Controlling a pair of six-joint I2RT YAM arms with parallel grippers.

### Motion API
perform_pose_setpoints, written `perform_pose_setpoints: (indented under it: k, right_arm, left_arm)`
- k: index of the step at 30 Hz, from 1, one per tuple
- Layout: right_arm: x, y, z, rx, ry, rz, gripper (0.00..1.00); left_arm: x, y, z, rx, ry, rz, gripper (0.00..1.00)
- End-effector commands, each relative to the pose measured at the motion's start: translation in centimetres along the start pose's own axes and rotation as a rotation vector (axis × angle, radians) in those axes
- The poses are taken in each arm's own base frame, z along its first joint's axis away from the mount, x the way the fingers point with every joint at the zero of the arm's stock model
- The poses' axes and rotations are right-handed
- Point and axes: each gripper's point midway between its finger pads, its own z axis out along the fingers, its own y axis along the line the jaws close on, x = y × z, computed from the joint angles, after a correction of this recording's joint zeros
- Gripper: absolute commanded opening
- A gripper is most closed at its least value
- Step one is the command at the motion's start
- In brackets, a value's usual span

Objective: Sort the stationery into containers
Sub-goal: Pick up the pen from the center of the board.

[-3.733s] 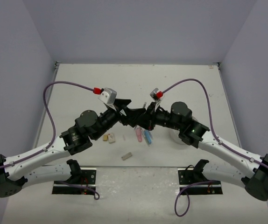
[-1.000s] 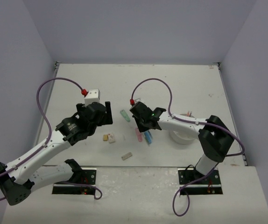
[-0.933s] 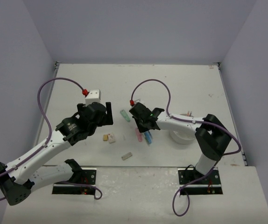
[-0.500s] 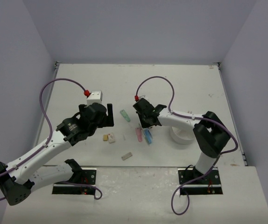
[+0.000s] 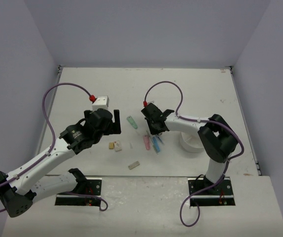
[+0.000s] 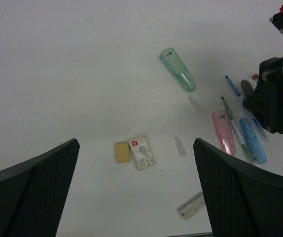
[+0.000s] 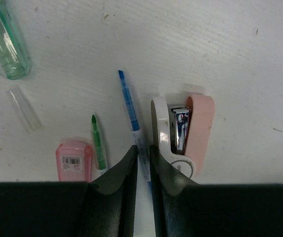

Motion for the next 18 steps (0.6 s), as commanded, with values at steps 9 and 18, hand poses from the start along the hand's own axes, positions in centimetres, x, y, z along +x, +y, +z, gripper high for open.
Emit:
perform_pose_setpoints:
  k: [9,18]
  right_arm:
    - [-0.2,1.2,1.4,-0.044,0.025,-0.012,0.17]
    - [1.2,1.3,1.9,-0.051,0.075,-0.001,0.24]
  left_arm:
    - [-0.5,-0.5,-0.2,0.041,-0.026,0.015,1.00]
    - [-0.5,-0.8,-0.3,0.061,-0.023,0.008,1.00]
